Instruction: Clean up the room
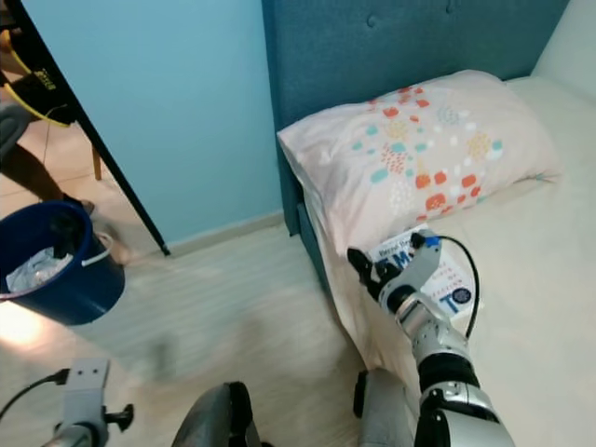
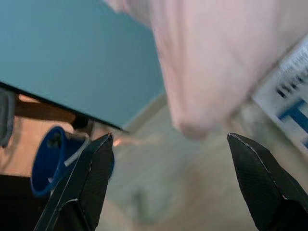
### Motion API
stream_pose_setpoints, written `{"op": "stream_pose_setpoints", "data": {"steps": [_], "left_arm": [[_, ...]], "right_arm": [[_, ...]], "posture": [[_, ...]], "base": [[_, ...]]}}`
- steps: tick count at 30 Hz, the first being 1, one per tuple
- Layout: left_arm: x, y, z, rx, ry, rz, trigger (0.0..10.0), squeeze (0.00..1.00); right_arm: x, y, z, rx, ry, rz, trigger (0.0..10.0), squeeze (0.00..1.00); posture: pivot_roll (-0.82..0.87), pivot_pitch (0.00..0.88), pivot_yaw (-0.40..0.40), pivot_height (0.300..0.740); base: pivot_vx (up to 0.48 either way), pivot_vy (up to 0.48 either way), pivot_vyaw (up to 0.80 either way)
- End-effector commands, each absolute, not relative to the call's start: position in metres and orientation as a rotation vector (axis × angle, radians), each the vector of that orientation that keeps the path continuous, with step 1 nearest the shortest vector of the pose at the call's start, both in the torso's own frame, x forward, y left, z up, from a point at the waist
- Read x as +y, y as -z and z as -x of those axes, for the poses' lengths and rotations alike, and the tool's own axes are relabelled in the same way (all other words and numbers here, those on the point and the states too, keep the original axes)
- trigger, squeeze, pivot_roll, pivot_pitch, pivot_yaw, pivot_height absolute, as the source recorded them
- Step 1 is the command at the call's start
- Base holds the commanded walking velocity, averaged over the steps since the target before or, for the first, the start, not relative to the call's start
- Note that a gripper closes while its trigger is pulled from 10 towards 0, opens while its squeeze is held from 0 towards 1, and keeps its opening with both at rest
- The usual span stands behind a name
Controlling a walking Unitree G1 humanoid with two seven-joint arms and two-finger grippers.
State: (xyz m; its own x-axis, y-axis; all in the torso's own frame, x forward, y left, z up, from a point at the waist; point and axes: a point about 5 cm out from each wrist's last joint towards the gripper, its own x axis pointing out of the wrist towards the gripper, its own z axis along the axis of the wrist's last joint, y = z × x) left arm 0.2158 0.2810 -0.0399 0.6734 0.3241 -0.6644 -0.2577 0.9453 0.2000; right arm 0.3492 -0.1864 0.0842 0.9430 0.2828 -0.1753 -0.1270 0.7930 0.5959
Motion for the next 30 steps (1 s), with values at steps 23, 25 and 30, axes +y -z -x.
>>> {"op": "stream_pose_setpoints", "data": {"steps": [23, 25, 30], "left_arm": [[0.249, 0.069, -0.189, 0.918, -0.273, -0.065, 10.0, 0.00], [0.246, 0.074, -0.181, 0.947, -0.278, -0.055, 10.0, 0.00], [0.236, 0.080, -0.172, 0.983, -0.252, -0.051, 10.0, 0.00]], "right_arm": [[-0.157, 0.017, -0.282, 0.698, -0.179, -0.223, 10.0, 0.00], [-0.153, 0.034, -0.264, 0.783, -0.183, -0.174, 10.0, 0.00], [-0.158, 0.056, -0.235, 0.903, -0.182, -0.093, 10.0, 0.00]], "posture": [[-0.08, 0.066, 0.003, 0.720], [-0.08, 0.062, 0.000, 0.730], [-0.08, 0.057, -0.008, 0.740]], "base": [[-0.083, 0.000, 0.00], [0.000, 0.000, 0.00], [0.000, 0.000, 0.00]]}}
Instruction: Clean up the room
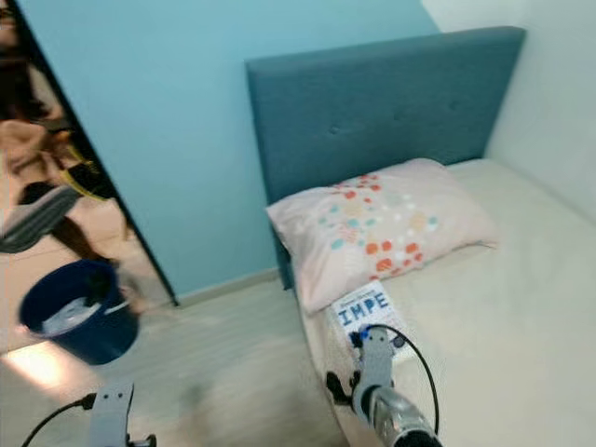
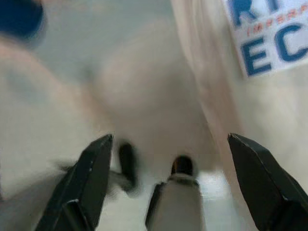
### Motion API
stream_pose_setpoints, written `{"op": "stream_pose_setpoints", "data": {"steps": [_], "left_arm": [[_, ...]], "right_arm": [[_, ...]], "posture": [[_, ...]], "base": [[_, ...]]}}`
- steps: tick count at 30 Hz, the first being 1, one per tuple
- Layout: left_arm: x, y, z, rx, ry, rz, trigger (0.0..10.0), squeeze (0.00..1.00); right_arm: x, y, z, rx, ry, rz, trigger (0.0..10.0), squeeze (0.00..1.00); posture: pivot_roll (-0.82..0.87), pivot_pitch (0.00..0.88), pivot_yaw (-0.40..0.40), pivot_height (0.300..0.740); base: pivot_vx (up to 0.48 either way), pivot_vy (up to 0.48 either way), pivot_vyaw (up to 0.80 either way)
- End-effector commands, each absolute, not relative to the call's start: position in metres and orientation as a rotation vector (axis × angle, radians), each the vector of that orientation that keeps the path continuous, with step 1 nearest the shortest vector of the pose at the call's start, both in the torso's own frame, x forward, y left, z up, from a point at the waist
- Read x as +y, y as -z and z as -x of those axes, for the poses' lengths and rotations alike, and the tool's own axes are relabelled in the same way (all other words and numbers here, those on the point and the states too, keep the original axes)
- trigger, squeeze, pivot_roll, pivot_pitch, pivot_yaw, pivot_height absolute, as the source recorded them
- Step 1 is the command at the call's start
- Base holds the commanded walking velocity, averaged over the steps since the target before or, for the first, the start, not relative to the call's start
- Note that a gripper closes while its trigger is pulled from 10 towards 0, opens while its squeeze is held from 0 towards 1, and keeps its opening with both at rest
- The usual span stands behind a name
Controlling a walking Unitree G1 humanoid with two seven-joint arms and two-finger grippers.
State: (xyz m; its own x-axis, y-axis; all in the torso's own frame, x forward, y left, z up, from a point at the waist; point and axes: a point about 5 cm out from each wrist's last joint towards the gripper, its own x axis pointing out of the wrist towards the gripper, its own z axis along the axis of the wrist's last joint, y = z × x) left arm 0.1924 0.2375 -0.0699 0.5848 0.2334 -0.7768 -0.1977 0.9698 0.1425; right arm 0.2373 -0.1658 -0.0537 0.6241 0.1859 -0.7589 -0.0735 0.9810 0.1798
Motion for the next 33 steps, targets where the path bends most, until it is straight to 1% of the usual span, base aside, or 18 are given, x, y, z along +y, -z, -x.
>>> {"op": "stream_pose_setpoints", "data": {"steps": [1, 6, 11, 19, 21, 24, 25, 26, 28, 33], "left_arm": [[0.235, 0.082, -0.171, 0.990, -0.248, -0.051, 10.0, 0.00], [0.231, 0.085, -0.166, 1.018, -0.257, -0.031, 10.0, 0.00], [0.228, 0.086, -0.164, 1.024, -0.265, -0.011, 10.0, 0.00], [0.226, 0.087, -0.165, 1.020, -0.252, -0.020, 10.0, 0.00], [0.226, 0.087, -0.165, 1.019, -0.239, -0.027, 10.0, 0.00], [0.225, 0.087, -0.165, 1.019, -0.233, -0.029, 10.0, 0.00], [0.225, 0.087, -0.164, 1.024, -0.221, -0.038, 10.0, 0.00], [0.225, 0.087, -0.164, 1.024, -0.221, -0.038, 10.0, 0.00], [0.222, 0.090, -0.157, 1.045, -0.192, -0.060, 10.0, 0.00], [0.222, 0.092, -0.155, 1.056, -0.187, -0.061, 10.0, 0.00]], "right_arm": [[-0.159, 0.059, -0.231, 0.920, -0.186, -0.076, 10.0, 0.00], [-0.159, 0.065, -0.222, 0.954, -0.194, -0.049, 10.0, 0.00], [-0.160, 0.068, -0.218, 0.962, -0.182, -0.046, 10.0, 0.00], [-0.165, 0.074, -0.208, 0.996, -0.167, -0.031, 10.0, 0.00], [-0.170, 0.080, -0.197, 1.035, -0.132, -0.033, 10.0, 0.00], [-0.172, 0.082, -0.192, 1.050, -0.117, -0.037, 10.0, 0.00], [-0.175, 0.086, -0.184, 1.077, -0.093, -0.037, 10.0, 0.00], [-0.175, 0.086, -0.184, 1.077, -0.093, -0.037, 10.0, 0.00], [-0.181, 0.095, -0.163, 1.151, -0.043, -0.037, 10.0, 0.00], [-0.183, 0.100, -0.150, 1.192, -0.033, -0.016, 10.0, 0.00]], "posture": [[-0.08, 0.056, -0.009, 0.740], [-0.08, 0.056, -0.013, 0.740], [-0.08, 0.056, -0.016, 0.740], [-0.09, 0.054, -0.017, 0.740], [-0.09, 0.058, -0.017, 0.740], [-0.09, 0.058, -0.017, 0.740], [-0.09, 0.056, -0.018, 0.740], [-0.09, 0.056, -0.018, 0.740], [-0.08, 0.055, -0.020, 0.740], [-0.08, 0.054, -0.026, 0.740]], "base": [[0.000, 0.000, 0.00], [0.000, 0.000, 0.00], [-0.480, 0.000, 0.00], [0.000, 0.000, 0.00], [0.000, 0.000, 0.00], [0.000, 0.000, 0.00], [0.000, 0.000, 0.00], [0.000, 0.000, 0.00], [0.000, 0.000, 0.00], [0.000, 0.000, 0.00]]}}
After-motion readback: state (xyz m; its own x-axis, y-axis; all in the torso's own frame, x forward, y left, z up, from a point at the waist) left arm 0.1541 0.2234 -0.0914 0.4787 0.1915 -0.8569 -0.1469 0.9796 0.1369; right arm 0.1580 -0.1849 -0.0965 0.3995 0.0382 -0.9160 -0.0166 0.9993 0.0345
